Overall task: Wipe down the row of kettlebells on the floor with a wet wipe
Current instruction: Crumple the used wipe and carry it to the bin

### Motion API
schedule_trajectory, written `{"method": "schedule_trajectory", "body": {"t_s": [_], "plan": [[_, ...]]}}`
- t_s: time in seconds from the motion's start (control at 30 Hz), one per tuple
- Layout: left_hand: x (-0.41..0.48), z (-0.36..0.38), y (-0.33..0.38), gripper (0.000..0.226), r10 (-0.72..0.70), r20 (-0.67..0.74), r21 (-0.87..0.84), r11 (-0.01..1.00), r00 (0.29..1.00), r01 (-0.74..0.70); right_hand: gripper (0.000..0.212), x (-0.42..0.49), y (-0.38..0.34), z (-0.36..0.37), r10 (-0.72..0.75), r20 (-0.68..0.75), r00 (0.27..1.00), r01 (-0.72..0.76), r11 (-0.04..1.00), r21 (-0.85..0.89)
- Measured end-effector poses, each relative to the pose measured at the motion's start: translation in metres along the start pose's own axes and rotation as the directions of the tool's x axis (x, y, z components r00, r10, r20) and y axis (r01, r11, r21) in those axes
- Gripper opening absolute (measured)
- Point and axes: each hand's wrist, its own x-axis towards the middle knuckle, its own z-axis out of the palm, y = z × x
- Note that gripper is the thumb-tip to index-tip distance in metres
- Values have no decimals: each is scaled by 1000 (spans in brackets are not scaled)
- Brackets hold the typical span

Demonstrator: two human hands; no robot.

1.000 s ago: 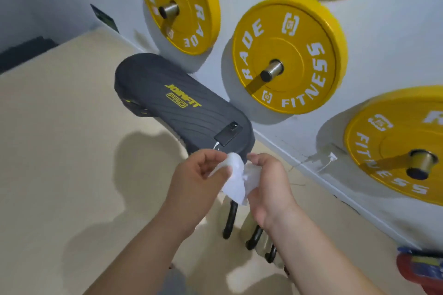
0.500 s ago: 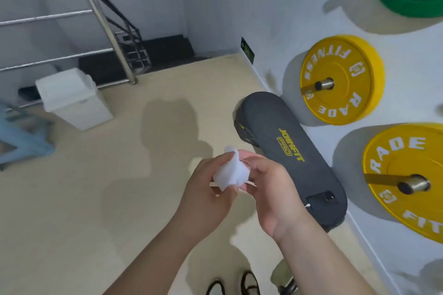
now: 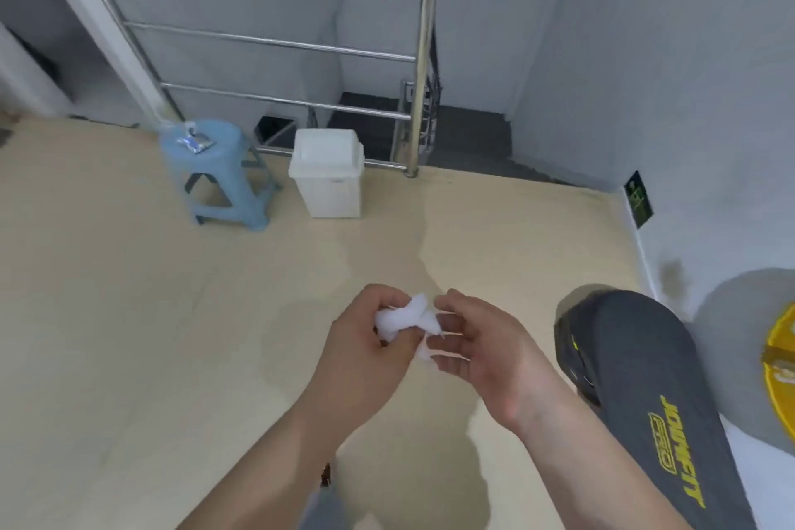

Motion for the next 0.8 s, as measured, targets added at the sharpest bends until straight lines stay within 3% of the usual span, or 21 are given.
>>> {"method": "schedule_trajectory", "body": {"t_s": [0.23, 0.37, 0.47, 0.63, 0.8], "plan": [[127, -161, -29, 5, -23, -181, -36, 999, 983, 17, 33, 127, -36, 172, 66, 137, 988, -67, 998, 3], [201, -228, -36, 26, -101, -178, -42, 995, 979, 95, 34, 194, -60, 250, 84, 86, 993, -86, 996, 13], [261, -255, -33, 29, -109, -101, -22, 994, 989, 107, 30, 240, -85, 290, 73, 124, 990, -78, 996, 37], [379, -271, -29, 22, -55, -56, 42, 997, 997, 58, 21, 336, -129, 317, -21, 138, 990, 38, 992, -124], [516, -275, -44, 30, 89, -46, 221, 972, 995, -77, 18, 458, -180, 332, -28, 127, 992, 49, 984, -169]]}}
